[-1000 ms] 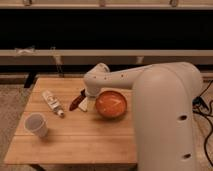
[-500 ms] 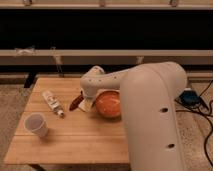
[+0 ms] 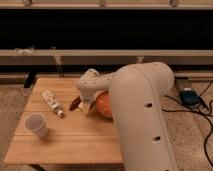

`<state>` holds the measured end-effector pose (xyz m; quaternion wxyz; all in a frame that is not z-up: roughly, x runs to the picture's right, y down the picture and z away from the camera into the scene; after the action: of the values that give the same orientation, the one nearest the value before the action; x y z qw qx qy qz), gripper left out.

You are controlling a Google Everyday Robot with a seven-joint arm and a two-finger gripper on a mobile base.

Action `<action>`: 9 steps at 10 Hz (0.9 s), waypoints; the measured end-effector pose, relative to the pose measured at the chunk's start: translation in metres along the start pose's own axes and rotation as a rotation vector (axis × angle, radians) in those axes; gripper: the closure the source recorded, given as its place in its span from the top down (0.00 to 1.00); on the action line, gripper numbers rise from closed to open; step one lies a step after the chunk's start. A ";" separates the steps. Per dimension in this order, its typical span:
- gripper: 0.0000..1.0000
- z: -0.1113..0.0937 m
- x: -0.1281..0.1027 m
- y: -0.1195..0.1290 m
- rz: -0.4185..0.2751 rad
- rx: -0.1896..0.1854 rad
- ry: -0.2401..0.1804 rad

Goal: Place the eraser in the ceramic cup

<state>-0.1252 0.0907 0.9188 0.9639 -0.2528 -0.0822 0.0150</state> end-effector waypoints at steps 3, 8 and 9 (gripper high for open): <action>0.74 0.010 0.002 -0.002 0.001 -0.014 0.029; 0.20 0.010 0.004 0.001 -0.005 -0.029 0.052; 0.14 0.009 0.006 0.002 -0.003 -0.031 0.052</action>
<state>-0.1207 0.0966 0.9264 0.9617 -0.2678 -0.0579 0.0058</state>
